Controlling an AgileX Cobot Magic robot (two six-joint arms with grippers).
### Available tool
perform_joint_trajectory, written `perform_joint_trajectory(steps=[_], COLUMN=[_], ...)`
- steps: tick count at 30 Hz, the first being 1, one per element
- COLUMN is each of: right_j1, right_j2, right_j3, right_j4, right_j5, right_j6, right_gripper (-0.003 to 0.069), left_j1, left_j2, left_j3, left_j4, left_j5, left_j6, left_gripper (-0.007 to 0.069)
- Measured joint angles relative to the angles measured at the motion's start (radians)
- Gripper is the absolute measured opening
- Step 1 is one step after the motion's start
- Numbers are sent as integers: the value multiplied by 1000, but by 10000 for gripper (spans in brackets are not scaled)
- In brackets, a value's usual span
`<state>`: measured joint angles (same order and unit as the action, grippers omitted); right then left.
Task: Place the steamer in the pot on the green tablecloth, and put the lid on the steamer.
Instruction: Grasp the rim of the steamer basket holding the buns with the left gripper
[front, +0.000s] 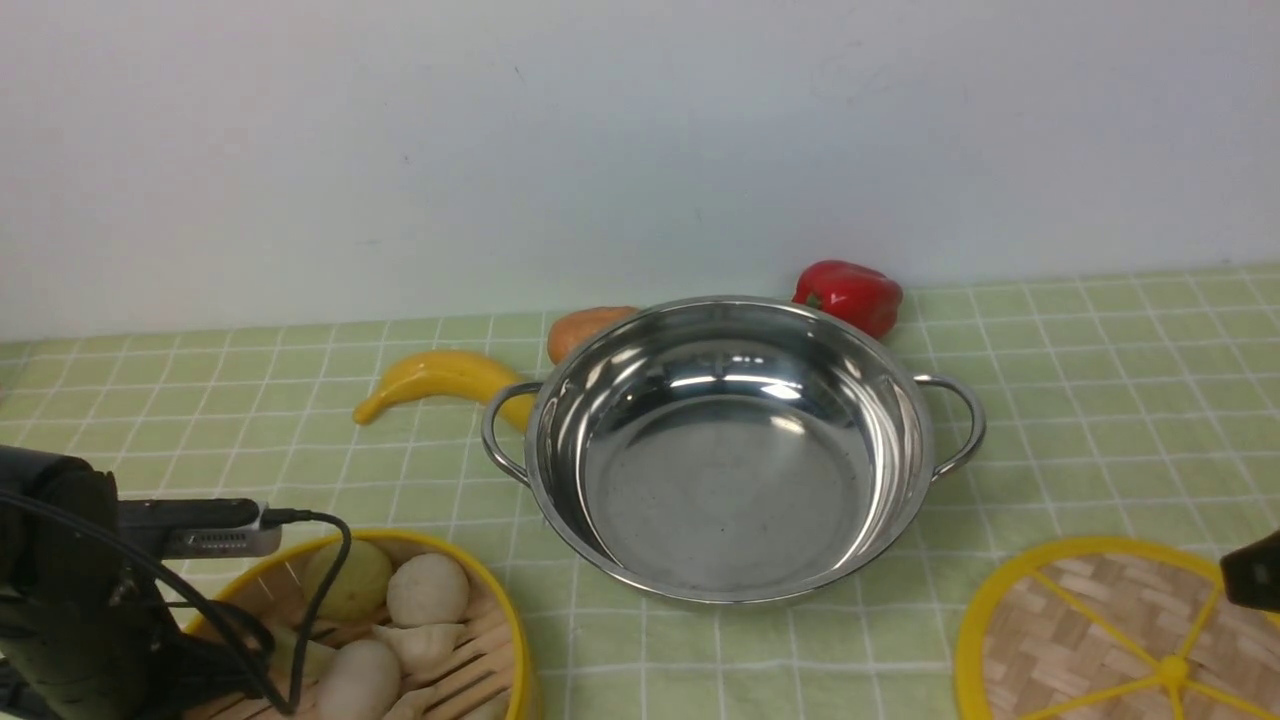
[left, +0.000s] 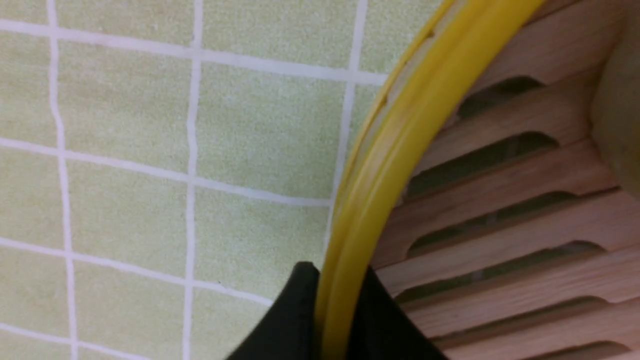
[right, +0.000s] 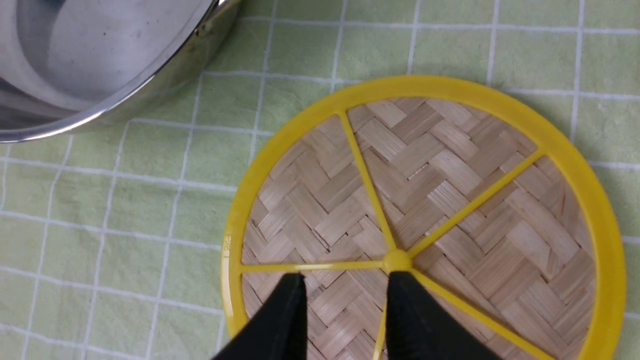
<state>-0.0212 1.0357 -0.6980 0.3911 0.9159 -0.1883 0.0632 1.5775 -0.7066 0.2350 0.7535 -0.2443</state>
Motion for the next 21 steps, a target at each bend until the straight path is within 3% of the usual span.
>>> perform_joint_trajectory(steps=[5, 10, 21], right_j1=[0, 0, 0], right_j2=[0, 0, 1], right_j3=[0, 0, 0], right_j4=[0, 0, 0], right_j5=[3, 4, 4], right_j6=[0, 0, 0], right_gripper=[244, 244, 244], left_j1=[59, 139, 161], left_j2=[-19, -132, -247], left_j3=[-8, -100, -406], left_j4=[-3, 1, -35], left_j5=[40, 195, 442], left_j6=[5, 77, 233], left_gripper=[42, 29, 29])
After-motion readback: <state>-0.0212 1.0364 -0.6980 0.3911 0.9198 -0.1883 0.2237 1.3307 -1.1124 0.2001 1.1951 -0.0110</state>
